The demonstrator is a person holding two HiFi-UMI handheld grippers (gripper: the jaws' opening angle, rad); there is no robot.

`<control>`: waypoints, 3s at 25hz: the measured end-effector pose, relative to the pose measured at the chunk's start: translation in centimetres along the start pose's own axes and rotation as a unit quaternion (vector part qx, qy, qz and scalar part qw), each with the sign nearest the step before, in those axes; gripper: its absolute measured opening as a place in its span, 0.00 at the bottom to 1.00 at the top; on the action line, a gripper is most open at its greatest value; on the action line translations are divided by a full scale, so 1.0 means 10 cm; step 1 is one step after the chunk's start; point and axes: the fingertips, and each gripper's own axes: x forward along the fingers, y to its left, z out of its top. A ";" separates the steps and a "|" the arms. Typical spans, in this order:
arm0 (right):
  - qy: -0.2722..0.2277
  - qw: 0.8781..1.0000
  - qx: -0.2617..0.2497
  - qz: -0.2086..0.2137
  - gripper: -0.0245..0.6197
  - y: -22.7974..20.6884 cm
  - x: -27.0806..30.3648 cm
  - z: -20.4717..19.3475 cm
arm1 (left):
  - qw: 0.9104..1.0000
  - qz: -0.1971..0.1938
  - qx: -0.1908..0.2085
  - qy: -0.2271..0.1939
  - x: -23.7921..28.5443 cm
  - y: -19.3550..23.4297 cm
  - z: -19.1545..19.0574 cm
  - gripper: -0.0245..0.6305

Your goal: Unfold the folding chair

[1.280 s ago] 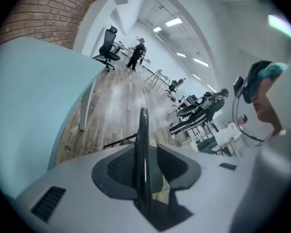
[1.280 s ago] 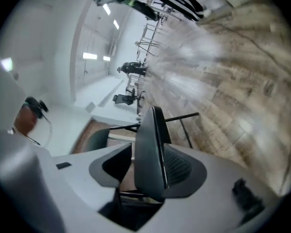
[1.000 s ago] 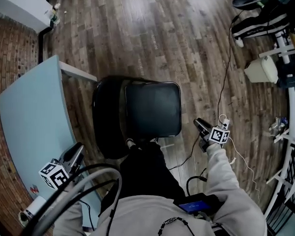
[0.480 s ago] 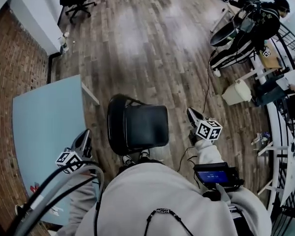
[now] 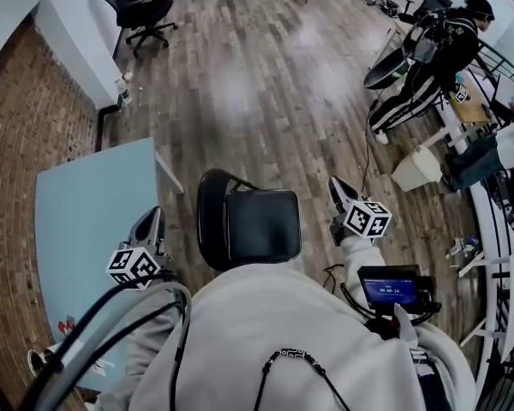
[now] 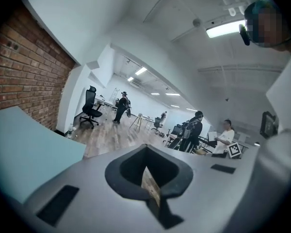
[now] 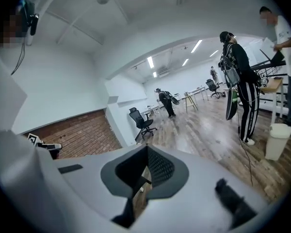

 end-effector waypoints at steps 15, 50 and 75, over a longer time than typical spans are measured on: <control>-0.103 0.978 -0.150 0.106 0.05 1.90 -0.16 0.96 | 0.979 -0.087 0.182 -0.038 0.59 -1.14 0.50 0.04; -0.097 0.973 -0.154 0.143 0.05 2.35 -0.03 1.14 | 0.967 -0.143 0.197 -0.069 0.97 -1.92 0.76 0.04; -0.096 0.968 -0.187 0.140 0.05 2.46 -0.06 1.17 | 0.967 -0.143 0.198 -0.072 0.87 -1.87 0.79 0.04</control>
